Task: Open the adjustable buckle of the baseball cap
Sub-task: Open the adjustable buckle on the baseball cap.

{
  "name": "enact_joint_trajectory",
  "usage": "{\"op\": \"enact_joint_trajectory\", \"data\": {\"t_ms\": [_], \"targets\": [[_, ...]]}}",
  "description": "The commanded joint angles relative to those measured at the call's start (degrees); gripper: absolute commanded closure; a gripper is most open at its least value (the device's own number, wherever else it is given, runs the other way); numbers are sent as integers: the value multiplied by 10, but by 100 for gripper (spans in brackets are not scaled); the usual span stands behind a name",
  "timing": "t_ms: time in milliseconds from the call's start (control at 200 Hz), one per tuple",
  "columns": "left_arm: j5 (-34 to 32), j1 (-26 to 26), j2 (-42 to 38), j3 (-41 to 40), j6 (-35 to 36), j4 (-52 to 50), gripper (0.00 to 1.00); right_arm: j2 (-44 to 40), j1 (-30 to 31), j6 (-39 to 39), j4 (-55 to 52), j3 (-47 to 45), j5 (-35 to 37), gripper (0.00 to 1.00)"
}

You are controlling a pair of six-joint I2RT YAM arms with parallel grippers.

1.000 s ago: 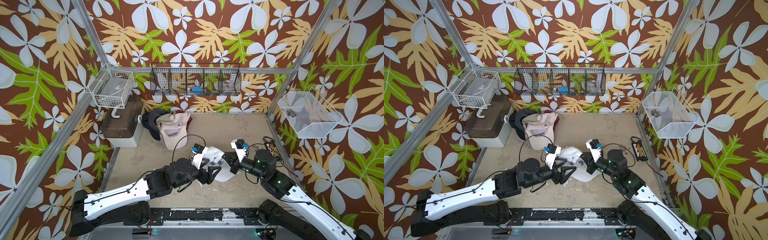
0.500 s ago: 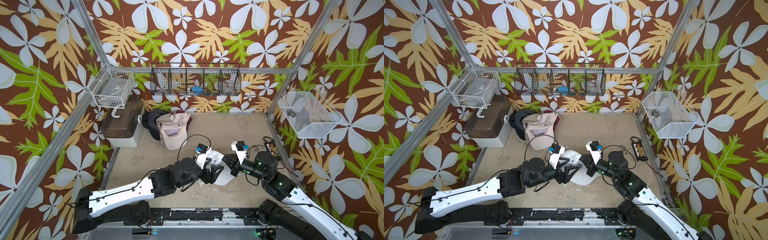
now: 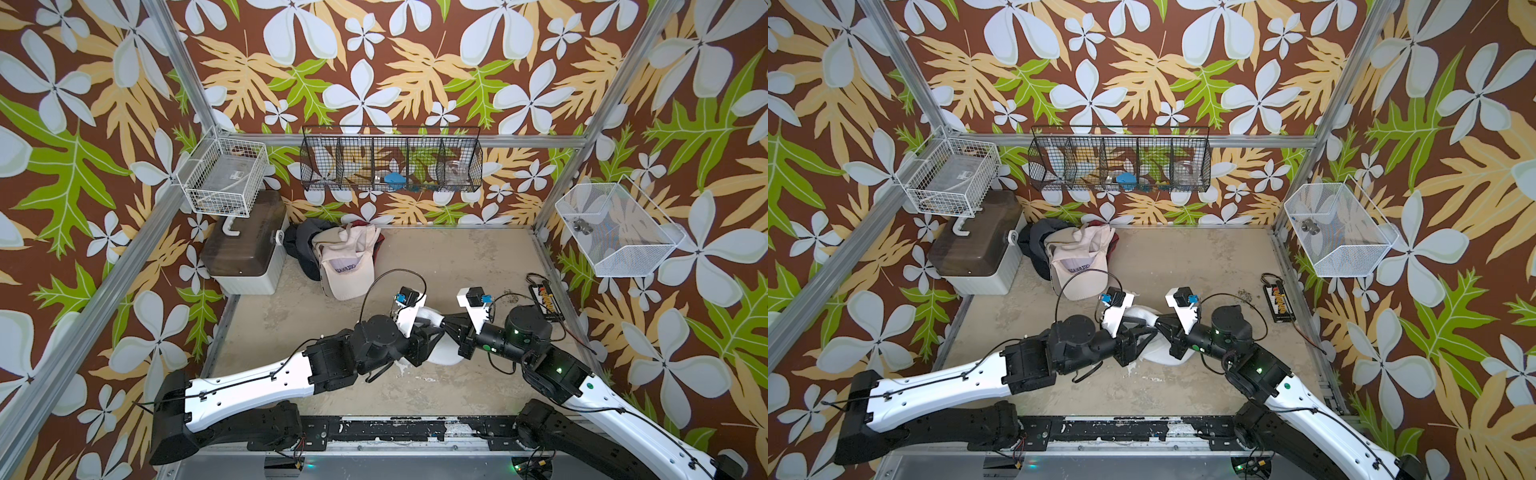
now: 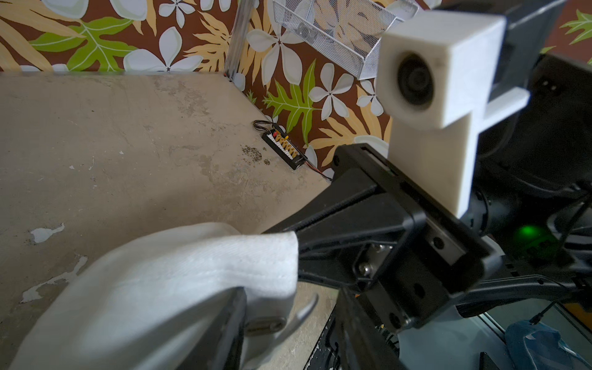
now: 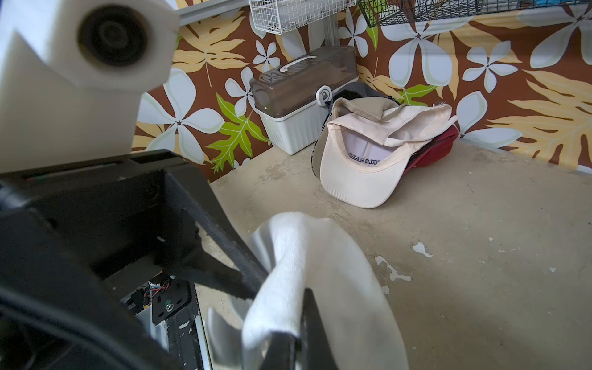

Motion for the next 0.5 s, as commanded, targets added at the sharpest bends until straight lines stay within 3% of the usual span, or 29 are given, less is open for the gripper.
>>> {"op": "enact_joint_trajectory", "data": {"t_ms": [0,495], "targets": [[1,0,1,5,8,19,61,-2,4,6,19,4,11,100],[-4,-1,-19,-11,3,25,87,-5,5,8,13,2,27,100]]}}
